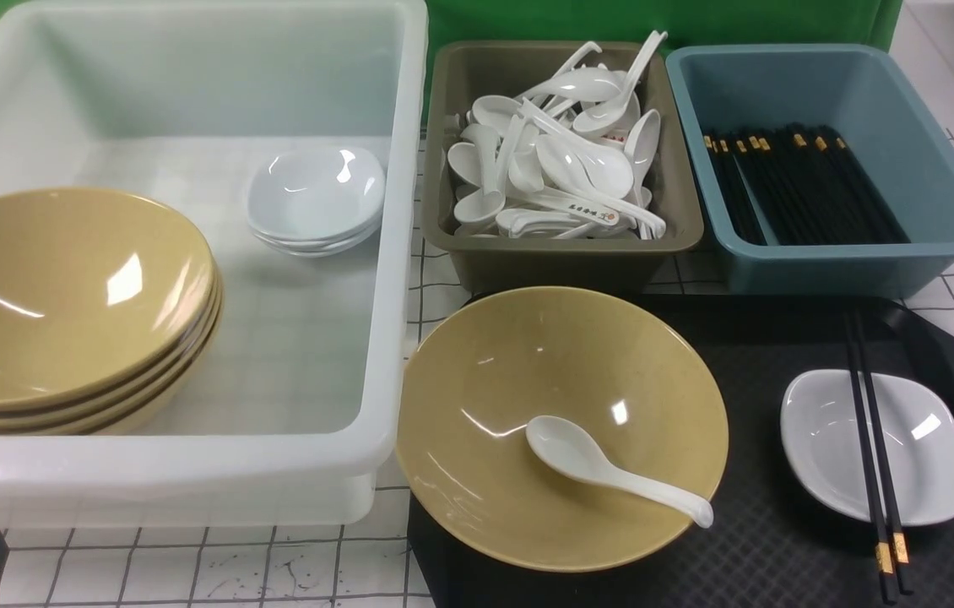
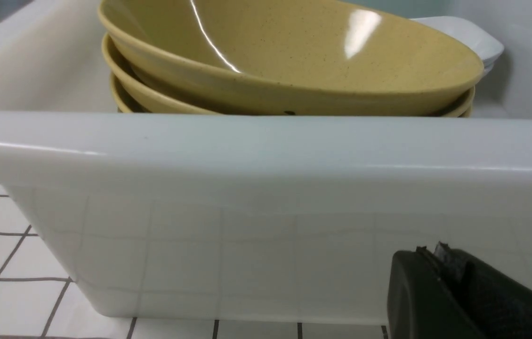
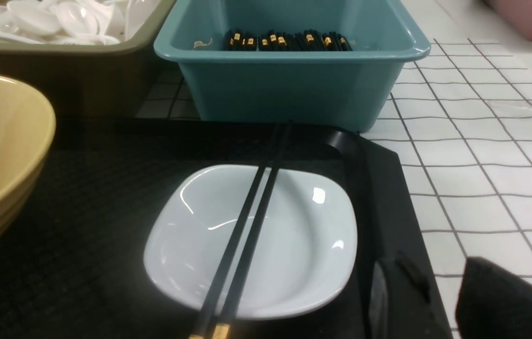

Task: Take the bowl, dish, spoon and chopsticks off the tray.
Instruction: Use the right arm to grab the chopsticks

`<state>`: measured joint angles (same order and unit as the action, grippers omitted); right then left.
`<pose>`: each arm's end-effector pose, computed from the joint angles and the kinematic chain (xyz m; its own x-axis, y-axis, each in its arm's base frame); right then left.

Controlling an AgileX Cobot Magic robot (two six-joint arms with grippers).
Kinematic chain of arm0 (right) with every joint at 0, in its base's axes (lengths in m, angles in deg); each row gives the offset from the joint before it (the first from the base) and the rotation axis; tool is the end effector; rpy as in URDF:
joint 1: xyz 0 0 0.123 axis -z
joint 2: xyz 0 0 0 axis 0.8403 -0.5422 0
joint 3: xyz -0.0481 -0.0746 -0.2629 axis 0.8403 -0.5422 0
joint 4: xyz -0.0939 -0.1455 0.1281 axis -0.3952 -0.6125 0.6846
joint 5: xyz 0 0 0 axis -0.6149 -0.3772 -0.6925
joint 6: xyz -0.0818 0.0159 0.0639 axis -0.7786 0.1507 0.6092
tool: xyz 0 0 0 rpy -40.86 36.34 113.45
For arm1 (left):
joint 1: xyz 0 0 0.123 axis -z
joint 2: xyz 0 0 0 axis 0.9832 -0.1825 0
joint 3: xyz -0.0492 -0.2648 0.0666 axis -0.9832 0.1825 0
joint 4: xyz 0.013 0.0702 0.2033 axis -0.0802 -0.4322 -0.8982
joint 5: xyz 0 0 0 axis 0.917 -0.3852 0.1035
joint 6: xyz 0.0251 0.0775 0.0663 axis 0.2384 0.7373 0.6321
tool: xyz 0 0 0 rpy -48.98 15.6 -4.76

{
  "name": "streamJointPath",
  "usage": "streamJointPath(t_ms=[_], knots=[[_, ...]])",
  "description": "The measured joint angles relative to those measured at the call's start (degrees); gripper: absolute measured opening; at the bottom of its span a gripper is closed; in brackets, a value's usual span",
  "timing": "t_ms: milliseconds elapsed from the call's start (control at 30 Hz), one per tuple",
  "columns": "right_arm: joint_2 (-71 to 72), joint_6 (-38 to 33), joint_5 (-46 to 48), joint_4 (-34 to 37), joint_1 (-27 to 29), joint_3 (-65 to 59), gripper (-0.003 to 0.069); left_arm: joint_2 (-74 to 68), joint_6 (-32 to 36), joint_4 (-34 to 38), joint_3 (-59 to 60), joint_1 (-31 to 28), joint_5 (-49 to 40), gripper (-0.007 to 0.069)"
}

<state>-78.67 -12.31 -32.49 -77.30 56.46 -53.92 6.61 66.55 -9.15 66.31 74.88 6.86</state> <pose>0.0381 -0.0027 0.1737 -0.2413 0.0261 -0.9701 0.0238 0.9995 0.0209 0.0383 0.0006 0.1736 -0.2410 -0.0144 -0.9704 -0.0554 0.9985 -0.0010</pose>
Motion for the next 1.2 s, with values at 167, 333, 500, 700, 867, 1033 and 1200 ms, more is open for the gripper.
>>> streamJointPath(t_ms=[167,333,500,700,867,1033,1200], knots=[[0.0,0.0,0.0,0.0,0.0,0.0,0.0237,0.0,0.0,0.0,0.0,0.0,0.0,-0.0006],[0.0,0.0,0.0,0.0,0.0,0.0,0.0237,0.0,0.0,-1.1,0.0,0.0,0.1,-0.0006],[0.0,0.0,0.0,0.0,0.0,0.0,0.0237,0.0,0.0,0.2,0.0,0.0,0.3,-0.0006],[0.0,0.9,0.0,0.0,0.0,0.0,0.0237,0.0,-0.3,10.2,0.0,0.0,0.6,-0.0006],[0.0,15.9,-0.7,6.8,0.0,0.0,0.0237,0.0,-6.7,35.5,0.0,0.0,4.8,-0.0006],[0.0,41.7,-2.4,16.8,0.0,0.0,0.0237,0.0,-10.9,58.5,0.0,0.0,8.1,-0.0006],[0.0,45.4,-2.8,18.1,0.0,0.0,0.0237,0.0,-11.1,65.6,0.0,0.0,10.4,-0.0006]])
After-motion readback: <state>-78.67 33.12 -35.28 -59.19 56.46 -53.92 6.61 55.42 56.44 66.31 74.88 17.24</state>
